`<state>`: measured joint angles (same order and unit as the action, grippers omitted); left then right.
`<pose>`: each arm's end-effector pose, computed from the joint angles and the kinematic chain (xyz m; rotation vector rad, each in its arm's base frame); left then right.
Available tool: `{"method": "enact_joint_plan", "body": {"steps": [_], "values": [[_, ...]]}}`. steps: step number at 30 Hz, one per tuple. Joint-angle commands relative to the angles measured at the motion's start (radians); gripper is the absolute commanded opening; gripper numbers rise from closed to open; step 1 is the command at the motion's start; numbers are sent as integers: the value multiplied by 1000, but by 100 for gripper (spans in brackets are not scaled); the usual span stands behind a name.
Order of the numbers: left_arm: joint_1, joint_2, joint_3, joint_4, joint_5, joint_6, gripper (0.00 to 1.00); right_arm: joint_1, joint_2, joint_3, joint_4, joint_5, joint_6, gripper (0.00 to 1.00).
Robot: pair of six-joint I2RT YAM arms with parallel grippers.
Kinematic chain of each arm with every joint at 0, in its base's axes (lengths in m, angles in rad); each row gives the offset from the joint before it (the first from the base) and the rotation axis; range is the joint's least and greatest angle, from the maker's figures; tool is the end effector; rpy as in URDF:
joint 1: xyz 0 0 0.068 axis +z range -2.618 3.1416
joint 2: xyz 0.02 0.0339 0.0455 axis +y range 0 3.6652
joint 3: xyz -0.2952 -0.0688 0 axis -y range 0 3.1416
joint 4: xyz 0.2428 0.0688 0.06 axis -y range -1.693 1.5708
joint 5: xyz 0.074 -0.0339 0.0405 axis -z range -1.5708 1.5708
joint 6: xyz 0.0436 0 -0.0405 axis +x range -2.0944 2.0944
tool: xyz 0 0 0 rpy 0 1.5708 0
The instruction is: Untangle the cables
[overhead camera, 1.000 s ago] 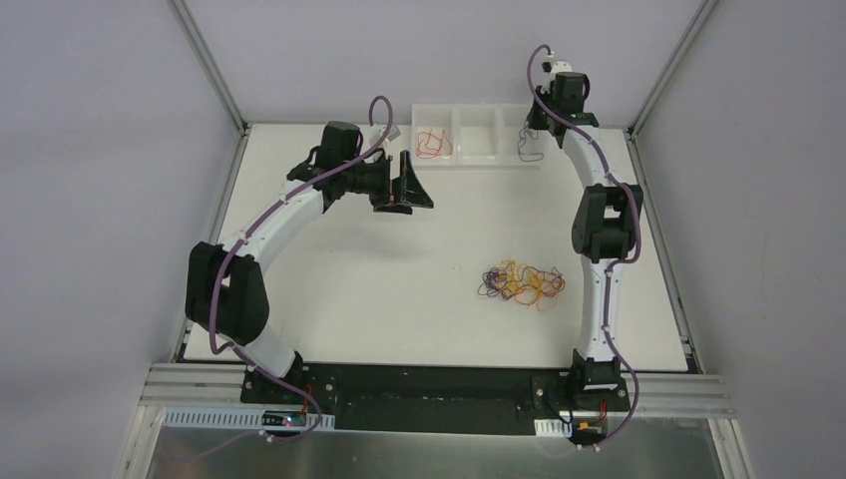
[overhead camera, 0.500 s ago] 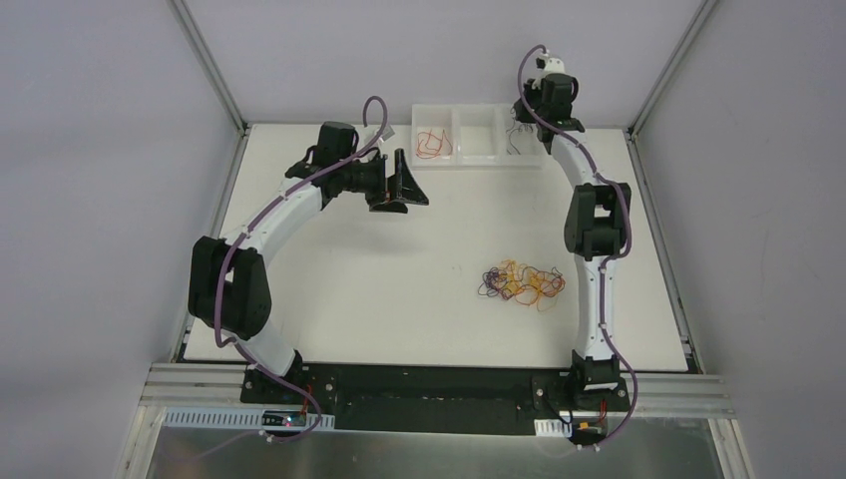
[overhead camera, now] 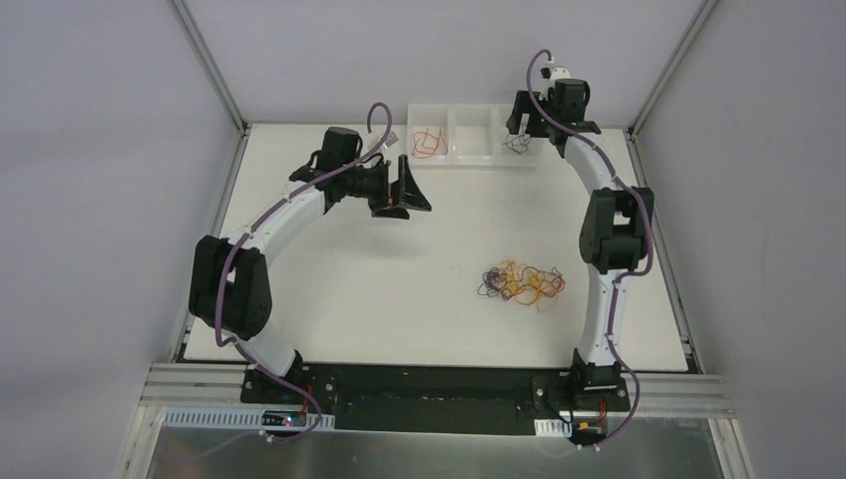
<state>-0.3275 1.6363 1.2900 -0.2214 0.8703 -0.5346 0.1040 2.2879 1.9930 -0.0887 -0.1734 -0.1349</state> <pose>0.3436 -0.1519 0.3272 0.3265 2.2199 -1.4164 0.5683 0.0669 0.2791 -0.3456 1.9204 0.1490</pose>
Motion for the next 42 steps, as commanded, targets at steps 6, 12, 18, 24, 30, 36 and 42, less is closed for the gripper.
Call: {"method": "enact_joint_plan", "body": {"steps": [6,12,18,24,30,36,42], "values": [[-208,39,-22,50,-14,61,91,-41,-428,-47,-630,-114,-180,98],[-321,151,-37,205,10,14,72,-75,-611,-310,-1116,-209,-276,91],[-391,278,-9,313,6,-15,62,-93,-794,-699,-1077,-159,-303,88],[-444,378,27,357,-17,-43,53,-100,-766,-830,-1009,-98,-297,79],[-467,463,71,405,-23,-93,51,-100,-702,-858,-917,-109,-256,71],[-468,547,118,423,-41,-126,47,-99,-619,-904,-844,-98,-243,55],[-464,506,99,423,-35,-116,11,-90,-570,-896,-812,-77,-230,30]]}}
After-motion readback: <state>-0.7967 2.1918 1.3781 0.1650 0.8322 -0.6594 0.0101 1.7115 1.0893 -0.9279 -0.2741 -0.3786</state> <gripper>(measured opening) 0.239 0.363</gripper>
